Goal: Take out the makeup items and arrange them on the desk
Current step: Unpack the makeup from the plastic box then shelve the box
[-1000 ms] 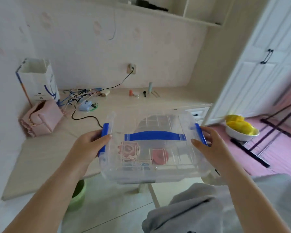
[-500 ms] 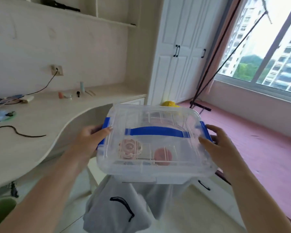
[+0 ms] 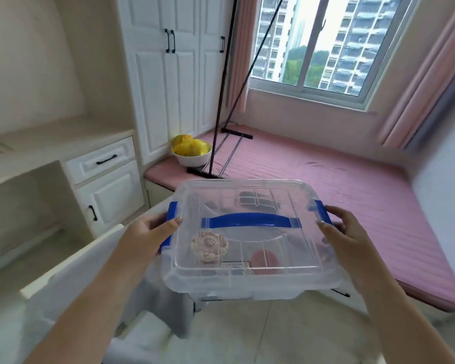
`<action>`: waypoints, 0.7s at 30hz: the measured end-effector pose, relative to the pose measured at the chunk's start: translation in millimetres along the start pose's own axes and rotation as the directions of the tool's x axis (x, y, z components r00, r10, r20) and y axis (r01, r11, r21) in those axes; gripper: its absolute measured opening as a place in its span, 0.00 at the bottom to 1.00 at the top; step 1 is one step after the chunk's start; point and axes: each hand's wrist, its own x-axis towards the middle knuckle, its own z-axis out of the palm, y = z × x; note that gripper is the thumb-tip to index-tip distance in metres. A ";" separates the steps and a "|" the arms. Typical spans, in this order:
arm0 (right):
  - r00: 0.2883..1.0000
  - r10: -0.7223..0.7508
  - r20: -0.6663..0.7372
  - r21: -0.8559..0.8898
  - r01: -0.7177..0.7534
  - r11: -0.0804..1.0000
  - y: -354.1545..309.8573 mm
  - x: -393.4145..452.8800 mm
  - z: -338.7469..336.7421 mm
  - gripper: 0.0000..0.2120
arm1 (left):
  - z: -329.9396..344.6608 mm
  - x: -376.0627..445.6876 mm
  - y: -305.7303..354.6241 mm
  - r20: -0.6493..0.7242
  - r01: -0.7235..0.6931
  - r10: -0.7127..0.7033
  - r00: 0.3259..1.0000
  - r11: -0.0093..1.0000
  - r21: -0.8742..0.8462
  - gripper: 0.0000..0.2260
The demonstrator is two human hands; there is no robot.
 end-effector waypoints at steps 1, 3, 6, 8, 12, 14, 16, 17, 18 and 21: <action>1.000 0.004 -0.017 0.001 -0.004 1.000 3.6 11.4 -3.3 0.13 | 9.5 13.9 -2.2 0.007 0.003 -0.003 1.000 1.000 0.001 0.06; 0.999 -0.002 -0.050 0.002 0.003 1.000 9.4 41.4 -9.1 0.13 | 31.0 46.6 -2.8 0.037 0.005 -0.005 0.999 1.000 0.007 0.06; 0.995 -0.009 -0.097 -0.004 0.009 1.000 12.9 93.3 -16.1 0.14 | 58.6 102.9 1.0 0.082 0.017 -0.018 0.996 1.000 0.006 0.09; 0.993 -0.012 -0.120 -0.014 0.010 1.000 13.7 128.5 -18.4 0.15 | 72.1 141.1 3.8 0.115 0.029 -0.030 0.993 1.000 0.005 0.12; 0.989 -0.024 -0.143 -0.026 0.021 0.999 12.7 194.2 -16.1 0.15 | 90.8 210.8 9.1 0.154 0.041 -0.047 0.987 0.998 0.038 0.15; 0.989 -0.027 -0.144 -0.036 0.022 0.999 12.9 224.8 -12.9 0.15 | 99.5 240.0 9.7 0.151 0.055 -0.060 0.987 0.998 0.041 0.16; 0.990 -0.028 -0.137 -0.030 0.024 0.999 12.7 256.9 -8.1 0.15 | 106.4 267.9 9.6 0.127 0.062 -0.067 0.990 0.997 0.041 0.14; 0.991 -0.026 -0.129 -0.021 0.024 0.999 13.9 274.1 -4.9 0.14 | 109.1 281.2 9.3 0.118 0.061 -0.066 0.991 0.997 0.042 0.13; 0.993 -0.026 -0.118 -0.018 0.024 1.000 14.3 290.6 -0.5 0.14 | 111.5 293.0 9.8 0.115 0.057 -0.062 0.991 0.997 0.048 0.13; 0.996 -0.039 -0.079 0.004 0.039 0.999 19.8 349.4 15.8 0.15 | 115.6 334.3 7.4 0.066 0.056 -0.061 0.996 0.995 0.082 0.14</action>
